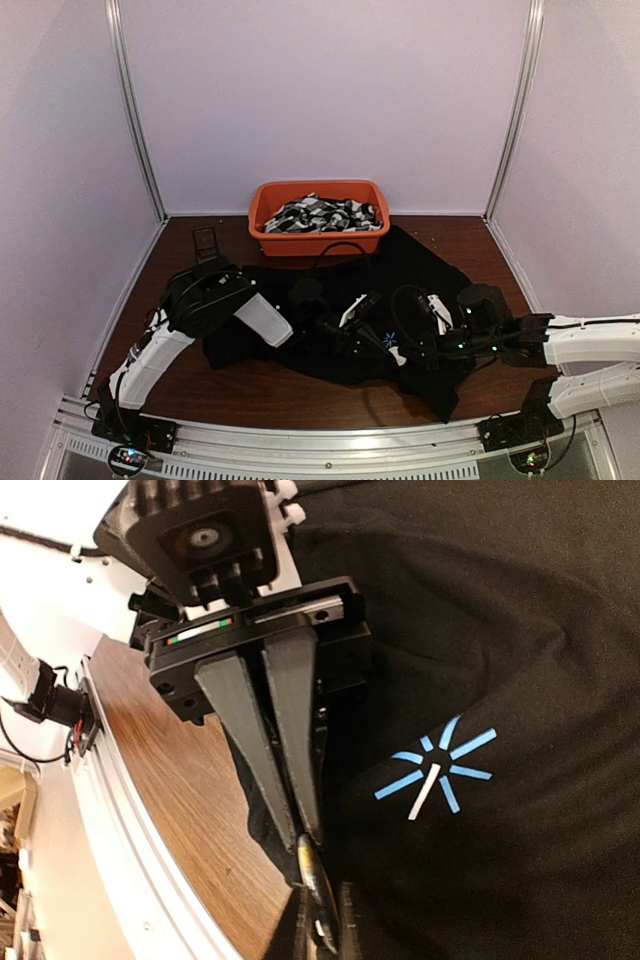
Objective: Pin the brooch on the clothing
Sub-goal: Pin the clothing with brooches at the center of the board.
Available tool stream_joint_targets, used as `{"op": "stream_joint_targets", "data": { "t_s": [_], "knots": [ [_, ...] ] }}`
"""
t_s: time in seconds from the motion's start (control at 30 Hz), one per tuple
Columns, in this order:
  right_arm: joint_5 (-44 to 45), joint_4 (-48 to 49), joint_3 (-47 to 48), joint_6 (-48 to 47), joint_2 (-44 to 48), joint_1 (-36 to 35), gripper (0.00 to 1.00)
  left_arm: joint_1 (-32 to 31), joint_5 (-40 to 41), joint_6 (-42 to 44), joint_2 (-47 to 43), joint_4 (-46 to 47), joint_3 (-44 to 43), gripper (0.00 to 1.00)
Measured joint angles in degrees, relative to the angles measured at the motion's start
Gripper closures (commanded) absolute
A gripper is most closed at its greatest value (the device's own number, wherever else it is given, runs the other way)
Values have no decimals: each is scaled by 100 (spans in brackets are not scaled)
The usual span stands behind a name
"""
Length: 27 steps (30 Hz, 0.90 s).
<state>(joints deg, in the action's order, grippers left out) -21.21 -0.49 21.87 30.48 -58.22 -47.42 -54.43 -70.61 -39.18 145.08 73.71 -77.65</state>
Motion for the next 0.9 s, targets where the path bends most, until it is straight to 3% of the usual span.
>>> {"op": "stream_joint_targets", "data": {
  "t_s": [0.2,0.27,0.47,0.9],
  "knots": [
    [-114,46,2,-44,-76,-9,100,11,26,-61,39,-11,-7,100],
    [-131,66,2,-48,-118,-9,100,11,26,-68,52,-13,-7,87],
    [-120,-66,39,-33,-221,0,100,22,7,-151,59,7,-4,72],
    [-284,-667,562,116,-367,20,100,125,-103,-205,57,39,-7,71]
  ]
}}
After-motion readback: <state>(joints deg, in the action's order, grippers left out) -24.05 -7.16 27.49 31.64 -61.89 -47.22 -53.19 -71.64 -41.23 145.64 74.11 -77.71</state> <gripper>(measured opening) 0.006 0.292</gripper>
